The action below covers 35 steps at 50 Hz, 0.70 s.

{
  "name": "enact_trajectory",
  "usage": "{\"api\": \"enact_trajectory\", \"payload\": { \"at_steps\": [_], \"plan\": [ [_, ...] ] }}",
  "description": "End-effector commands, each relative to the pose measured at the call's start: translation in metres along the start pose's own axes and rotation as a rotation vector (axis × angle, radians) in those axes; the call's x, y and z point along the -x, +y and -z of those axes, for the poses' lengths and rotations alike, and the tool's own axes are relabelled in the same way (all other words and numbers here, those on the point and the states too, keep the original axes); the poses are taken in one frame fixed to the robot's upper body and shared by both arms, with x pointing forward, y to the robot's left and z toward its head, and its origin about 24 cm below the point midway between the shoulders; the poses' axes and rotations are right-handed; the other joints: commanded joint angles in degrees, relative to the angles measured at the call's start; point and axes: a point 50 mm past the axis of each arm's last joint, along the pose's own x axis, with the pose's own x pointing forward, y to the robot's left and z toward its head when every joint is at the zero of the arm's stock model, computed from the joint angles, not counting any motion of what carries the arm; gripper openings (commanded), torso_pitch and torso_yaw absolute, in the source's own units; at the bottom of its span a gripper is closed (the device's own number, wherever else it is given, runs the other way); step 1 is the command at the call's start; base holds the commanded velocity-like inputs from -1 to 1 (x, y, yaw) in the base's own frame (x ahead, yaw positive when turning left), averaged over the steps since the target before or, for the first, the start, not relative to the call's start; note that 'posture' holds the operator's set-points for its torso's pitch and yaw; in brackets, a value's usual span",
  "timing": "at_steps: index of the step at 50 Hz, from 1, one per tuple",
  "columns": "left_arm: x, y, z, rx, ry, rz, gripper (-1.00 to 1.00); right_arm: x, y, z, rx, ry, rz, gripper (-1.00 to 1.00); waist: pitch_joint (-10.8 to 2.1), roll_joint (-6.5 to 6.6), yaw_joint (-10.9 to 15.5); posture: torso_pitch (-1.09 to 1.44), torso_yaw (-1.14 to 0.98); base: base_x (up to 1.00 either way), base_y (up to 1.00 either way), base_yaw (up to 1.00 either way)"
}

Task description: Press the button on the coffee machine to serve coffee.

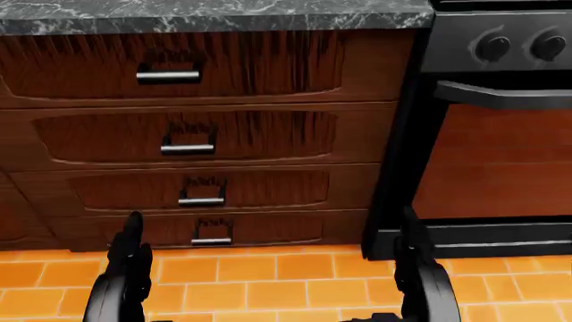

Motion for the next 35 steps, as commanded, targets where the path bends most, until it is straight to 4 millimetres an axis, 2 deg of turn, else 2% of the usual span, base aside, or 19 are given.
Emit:
{"api": "enact_trajectory", "payload": {
  "at_steps": [1,3,4,5,7,8,19,22,28,35],
  "plan": [
    [-0.004,-0.001,-0.032,0.000,-0.163,0.007,1.00,-0.003,-0.001,-0.033,0.003,-0.169,0.008,1.00,-0.05,-0.45,-0.1,0.00,0.00,0.00,0.00,0.00],
    [-0.004,-0.001,-0.031,0.000,-0.161,0.008,1.00,-0.004,-0.002,-0.031,0.011,-0.168,0.011,1.00,-3.52,-0.04,0.4,0.00,0.00,0.00,0.00,0.00],
    [-0.003,-0.001,-0.032,0.006,-0.159,0.012,1.00,-0.003,-0.002,-0.032,0.012,-0.168,0.012,1.00,-2.95,-0.06,0.4,0.00,0.00,0.00,0.00,0.00],
    [-0.003,-0.001,-0.032,0.004,-0.160,0.009,1.00,-0.003,-0.002,-0.031,0.011,-0.168,0.013,1.00,-0.99,-0.36,0.3,0.00,0.00,0.00,0.00,0.00],
    [-0.004,0.000,-0.030,0.005,-0.158,0.007,1.00,-0.003,-0.002,-0.032,0.009,-0.169,0.011,1.00,-3.96,-0.46,0.4,0.00,0.00,0.00,0.00,0.00],
    [-0.003,-0.001,-0.032,0.005,-0.158,0.008,1.00,-0.003,-0.002,-0.031,0.011,-0.168,0.013,1.00,-4.25,-0.46,0.4,0.00,0.00,0.00,0.00,0.00],
    [-0.005,0.000,-0.030,0.013,-0.149,0.007,1.00,-0.004,-0.004,-0.029,0.030,-0.158,0.017,1.00,-4.91,-0.27,0.4,0.00,0.00,0.00,0.00,0.00],
    [-0.006,0.001,-0.028,0.030,-0.138,-0.005,1.00,-0.004,-0.004,-0.034,0.037,-0.157,0.023,1.00,-5.11,-0.29,0.5,0.00,0.00,0.00,0.00,0.00],
    [-0.006,0.000,-0.038,0.033,-0.126,0.004,1.00,-0.005,-0.006,-0.053,0.043,-0.152,0.044,1.00,-5.24,-0.29,0.5,0.00,0.00,0.00,0.00,0.00],
    [-0.017,0.006,-0.077,0.040,-0.160,-0.015,1.00,-0.006,-0.008,-0.080,0.064,-0.160,0.043,1.00,-5.07,-0.32,0.5,0.00,0.00,0.00,0.00,0.00]
  ]
}}
